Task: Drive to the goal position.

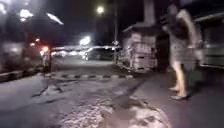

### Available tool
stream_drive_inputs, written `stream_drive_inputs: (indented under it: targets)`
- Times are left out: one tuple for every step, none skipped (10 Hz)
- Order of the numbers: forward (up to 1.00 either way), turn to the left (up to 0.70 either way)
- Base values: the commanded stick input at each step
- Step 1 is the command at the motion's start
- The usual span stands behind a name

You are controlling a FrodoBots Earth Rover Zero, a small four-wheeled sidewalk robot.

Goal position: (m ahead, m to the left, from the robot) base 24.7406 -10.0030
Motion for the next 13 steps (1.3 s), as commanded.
stream_drive_inputs:
  targets:
    - [1.0,0.4]
    - [1.0,0.3]
    - [1.0,0.03]
    - [1.0,0.0]
    - [1.0,0.0]
    - [1.0,0.0]
    - [1.0,0.0]
    - [1.0,0.0]
    - [1.0,0.0]
    - [1.0,0.0]
    - [1.0,0.0]
    - [1.0,0.0]
    - [1.0,0.0]
